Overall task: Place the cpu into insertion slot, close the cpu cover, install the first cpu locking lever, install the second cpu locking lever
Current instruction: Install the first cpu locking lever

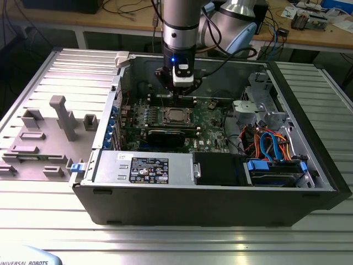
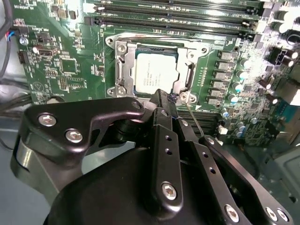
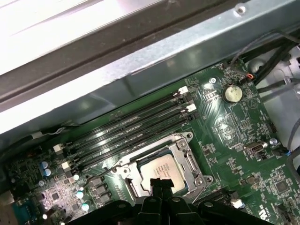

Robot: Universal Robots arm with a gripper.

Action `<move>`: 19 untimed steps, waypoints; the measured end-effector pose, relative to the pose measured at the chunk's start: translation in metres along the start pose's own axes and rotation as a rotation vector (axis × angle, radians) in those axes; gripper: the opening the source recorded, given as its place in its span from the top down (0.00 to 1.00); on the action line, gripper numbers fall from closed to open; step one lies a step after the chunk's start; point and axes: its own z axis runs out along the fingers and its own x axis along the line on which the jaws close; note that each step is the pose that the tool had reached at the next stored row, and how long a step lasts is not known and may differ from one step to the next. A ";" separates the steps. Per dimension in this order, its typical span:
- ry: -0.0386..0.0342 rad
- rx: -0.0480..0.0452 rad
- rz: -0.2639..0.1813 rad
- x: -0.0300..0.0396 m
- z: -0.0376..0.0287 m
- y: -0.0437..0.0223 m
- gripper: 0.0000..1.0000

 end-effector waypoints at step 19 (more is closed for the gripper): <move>0.0030 -0.0027 -0.128 0.0076 -0.0002 -0.0039 0.89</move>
